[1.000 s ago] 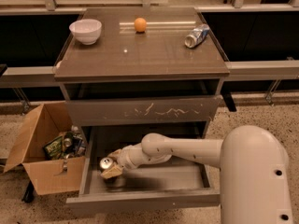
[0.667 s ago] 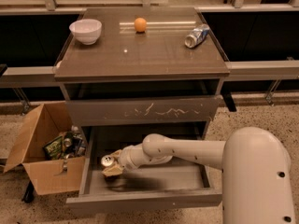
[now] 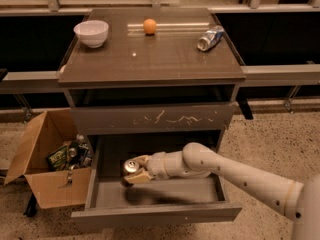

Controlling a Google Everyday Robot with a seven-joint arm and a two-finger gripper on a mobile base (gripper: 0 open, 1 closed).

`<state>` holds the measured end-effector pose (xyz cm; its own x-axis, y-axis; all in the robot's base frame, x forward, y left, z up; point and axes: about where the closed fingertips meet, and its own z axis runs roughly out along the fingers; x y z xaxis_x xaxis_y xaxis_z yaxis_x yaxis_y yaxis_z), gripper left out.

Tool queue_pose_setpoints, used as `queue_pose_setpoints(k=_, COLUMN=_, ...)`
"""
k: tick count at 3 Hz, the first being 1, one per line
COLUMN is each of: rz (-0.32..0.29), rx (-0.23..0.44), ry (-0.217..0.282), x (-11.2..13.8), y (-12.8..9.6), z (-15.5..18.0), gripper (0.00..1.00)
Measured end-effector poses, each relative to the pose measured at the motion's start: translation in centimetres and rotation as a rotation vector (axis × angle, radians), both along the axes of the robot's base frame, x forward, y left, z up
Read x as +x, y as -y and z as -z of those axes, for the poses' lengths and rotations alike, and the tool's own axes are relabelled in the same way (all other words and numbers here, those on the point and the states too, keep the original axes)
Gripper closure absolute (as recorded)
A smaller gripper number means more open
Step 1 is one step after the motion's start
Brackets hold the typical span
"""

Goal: Pick orange can from middle drawer and place on counter

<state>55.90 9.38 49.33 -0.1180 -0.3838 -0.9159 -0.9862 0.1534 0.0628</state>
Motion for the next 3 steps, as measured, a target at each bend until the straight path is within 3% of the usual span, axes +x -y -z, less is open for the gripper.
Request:
queue_pose_setpoints(k=1, rz=-0.023, rx=0.043, ry=0.036, x=0.2, y=5.2, z=-4.3, gripper=1.00)
queue_pose_setpoints(k=2, rz=-0.075, rx=0.053, ry=0.015, x=-1.2, y=5.1, z=-4.5, gripper=1.00)
queue_pose_setpoints(k=3, rz=-0.076, rx=0.052, ry=0.015, x=-1.2, y=5.1, z=-4.5, gripper=1.00)
